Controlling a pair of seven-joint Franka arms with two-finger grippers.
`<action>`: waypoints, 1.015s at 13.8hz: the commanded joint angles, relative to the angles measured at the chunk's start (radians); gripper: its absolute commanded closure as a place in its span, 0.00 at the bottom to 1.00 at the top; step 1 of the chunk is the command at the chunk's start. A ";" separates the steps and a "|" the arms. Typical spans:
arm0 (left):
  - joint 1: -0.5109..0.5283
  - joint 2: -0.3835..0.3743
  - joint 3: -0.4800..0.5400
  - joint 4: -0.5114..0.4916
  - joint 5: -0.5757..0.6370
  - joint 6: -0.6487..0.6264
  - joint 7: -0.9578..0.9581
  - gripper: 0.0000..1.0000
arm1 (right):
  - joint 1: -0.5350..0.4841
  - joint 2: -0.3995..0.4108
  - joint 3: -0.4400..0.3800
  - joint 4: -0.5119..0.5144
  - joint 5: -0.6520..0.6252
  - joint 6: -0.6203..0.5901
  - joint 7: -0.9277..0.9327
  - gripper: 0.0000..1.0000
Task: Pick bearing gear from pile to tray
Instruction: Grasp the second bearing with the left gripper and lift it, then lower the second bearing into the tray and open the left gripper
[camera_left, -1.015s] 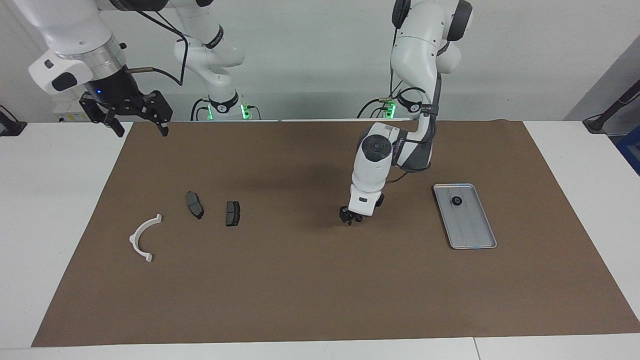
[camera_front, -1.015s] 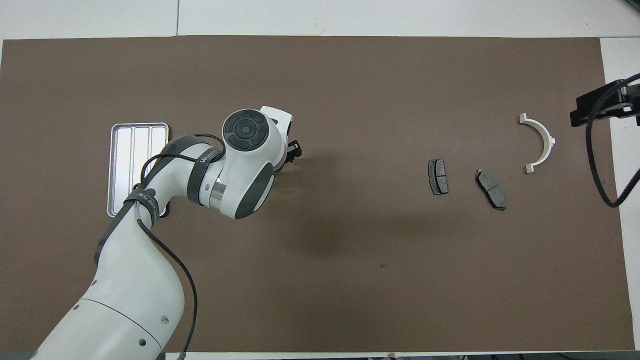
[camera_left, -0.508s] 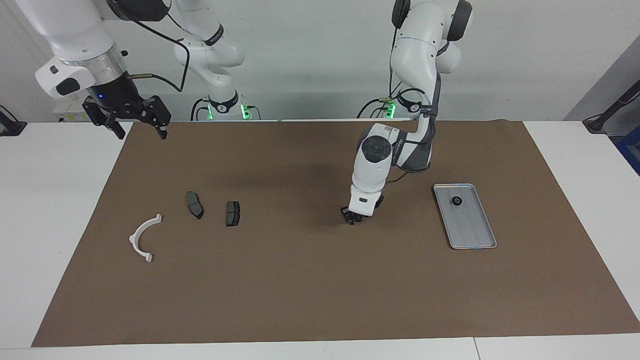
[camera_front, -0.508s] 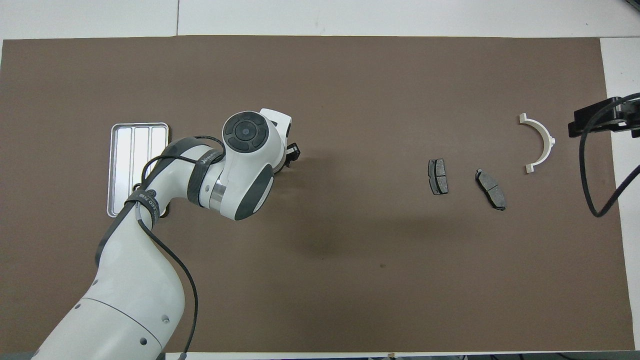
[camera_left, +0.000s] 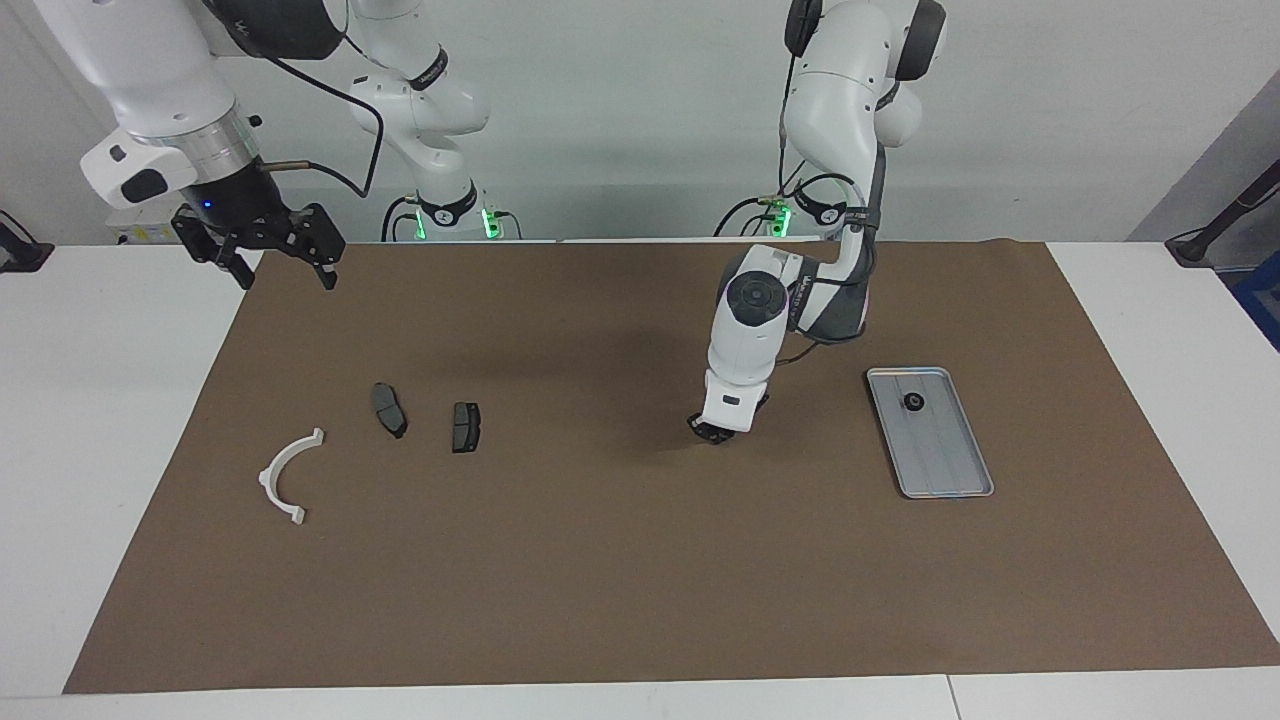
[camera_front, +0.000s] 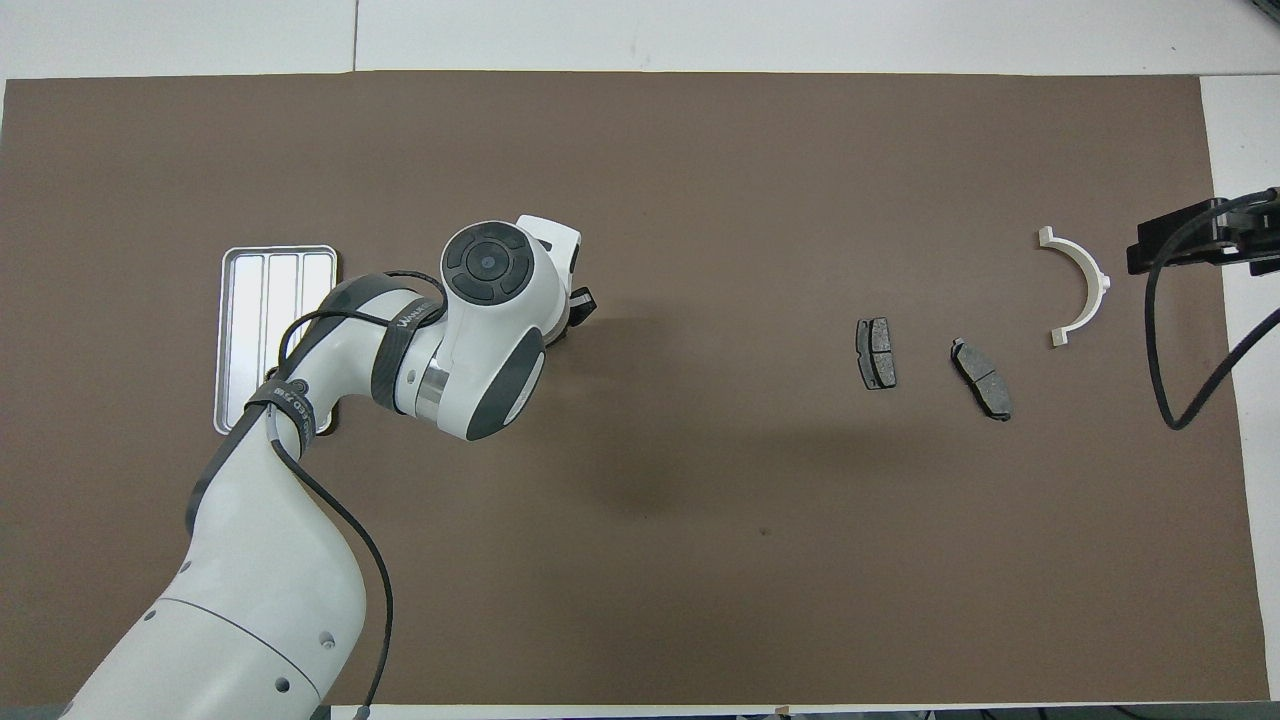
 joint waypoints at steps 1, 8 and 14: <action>0.076 -0.099 0.003 -0.016 0.016 -0.077 0.060 1.00 | -0.009 -0.037 0.005 -0.052 0.012 0.027 -0.012 0.00; 0.435 -0.245 0.002 -0.103 0.016 -0.124 0.703 1.00 | -0.011 -0.054 0.005 -0.080 0.011 0.027 -0.016 0.00; 0.487 -0.144 0.003 -0.114 0.017 0.036 0.756 1.00 | -0.009 -0.053 0.005 -0.078 0.011 0.027 -0.022 0.00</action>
